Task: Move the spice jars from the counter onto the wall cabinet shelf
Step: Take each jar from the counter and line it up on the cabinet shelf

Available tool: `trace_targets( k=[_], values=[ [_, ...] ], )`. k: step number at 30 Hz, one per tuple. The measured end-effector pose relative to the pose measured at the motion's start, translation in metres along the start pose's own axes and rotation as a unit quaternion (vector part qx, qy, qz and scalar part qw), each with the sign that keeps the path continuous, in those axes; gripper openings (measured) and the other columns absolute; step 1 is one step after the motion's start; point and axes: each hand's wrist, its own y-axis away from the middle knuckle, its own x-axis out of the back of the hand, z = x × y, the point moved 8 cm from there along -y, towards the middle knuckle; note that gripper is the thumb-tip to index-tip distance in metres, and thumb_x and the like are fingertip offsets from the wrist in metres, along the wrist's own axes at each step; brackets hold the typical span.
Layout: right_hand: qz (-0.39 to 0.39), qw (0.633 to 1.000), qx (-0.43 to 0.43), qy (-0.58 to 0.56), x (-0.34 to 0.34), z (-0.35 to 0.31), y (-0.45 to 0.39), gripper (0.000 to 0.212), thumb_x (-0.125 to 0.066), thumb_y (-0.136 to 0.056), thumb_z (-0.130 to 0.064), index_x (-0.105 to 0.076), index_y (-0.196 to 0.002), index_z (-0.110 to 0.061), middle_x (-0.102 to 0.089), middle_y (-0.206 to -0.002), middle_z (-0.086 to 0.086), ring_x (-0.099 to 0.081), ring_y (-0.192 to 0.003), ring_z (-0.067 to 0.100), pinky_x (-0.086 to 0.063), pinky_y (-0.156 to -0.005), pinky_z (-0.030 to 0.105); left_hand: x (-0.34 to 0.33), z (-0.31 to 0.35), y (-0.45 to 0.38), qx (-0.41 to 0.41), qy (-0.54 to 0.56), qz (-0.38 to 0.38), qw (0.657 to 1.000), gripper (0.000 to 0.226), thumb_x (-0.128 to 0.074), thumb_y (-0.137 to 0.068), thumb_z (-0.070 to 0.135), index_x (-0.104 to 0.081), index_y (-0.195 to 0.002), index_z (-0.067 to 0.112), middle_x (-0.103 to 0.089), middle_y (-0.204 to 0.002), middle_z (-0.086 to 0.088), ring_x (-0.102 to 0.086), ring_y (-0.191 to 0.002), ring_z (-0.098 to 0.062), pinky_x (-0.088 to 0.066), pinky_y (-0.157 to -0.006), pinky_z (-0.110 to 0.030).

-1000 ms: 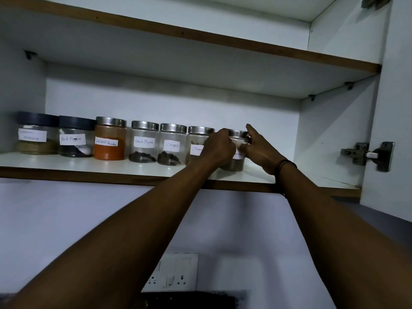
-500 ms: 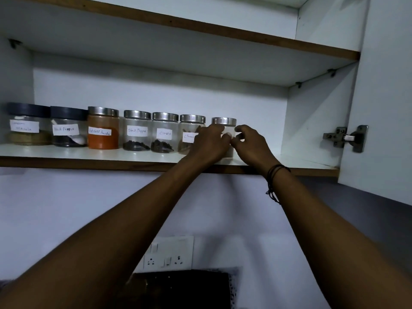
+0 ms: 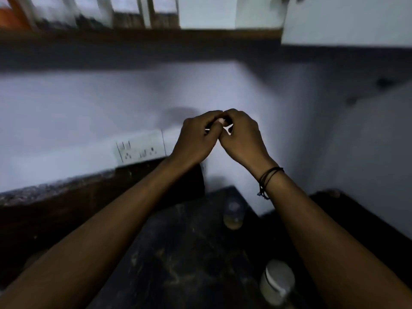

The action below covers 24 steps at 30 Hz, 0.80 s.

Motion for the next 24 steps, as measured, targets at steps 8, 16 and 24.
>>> trace_targets(
  k=[8, 16, 24],
  values=[
    [-0.12, 0.973, -0.179, 0.081, -0.034, 0.125, 0.164, 0.027, -0.058, -0.085, -0.019, -0.06, -0.111, -0.01, -0.063, -0.11, 0.012, -0.059, -0.101, 0.03, -0.047, -0.081, 0.035, -0.139, -0.045, 0.141, 0.099, 0.009, -0.181, 0.978, 0.023, -0.056, -0.096, 0.013, -0.069, -0.114, 0.007, -0.075, -0.107, -0.009, -0.07, -0.097, -0.025, -0.053, -0.087, -0.039],
    [-0.223, 0.911, -0.31, 0.156, -0.044, 0.2, 0.309, 0.035, -0.058, -0.082, -0.026, -0.059, -0.115, -0.013, -0.06, -0.118, 0.016, -0.057, -0.11, 0.038, -0.049, -0.092, 0.042, -0.249, -0.063, 0.262, 0.151, 0.033, -0.357, 0.921, 0.016, -0.054, -0.089, 0.003, -0.066, -0.1, 0.001, -0.071, -0.097, -0.014, -0.067, -0.088, -0.029, -0.052, -0.078, -0.044],
    [-0.209, 0.904, -0.313, 0.203, -0.043, 0.228, 0.375, 0.058, -0.068, -0.078, -0.04, -0.051, -0.13, -0.021, -0.042, -0.132, 0.005, -0.04, -0.122, 0.033, -0.043, -0.098, 0.049, -0.307, -0.07, 0.318, 0.173, 0.02, -0.433, 0.885, 0.034, -0.055, -0.095, 0.01, -0.058, -0.128, 0.004, -0.063, -0.121, -0.016, -0.059, -0.11, -0.026, -0.046, -0.097, -0.035]
  ],
)
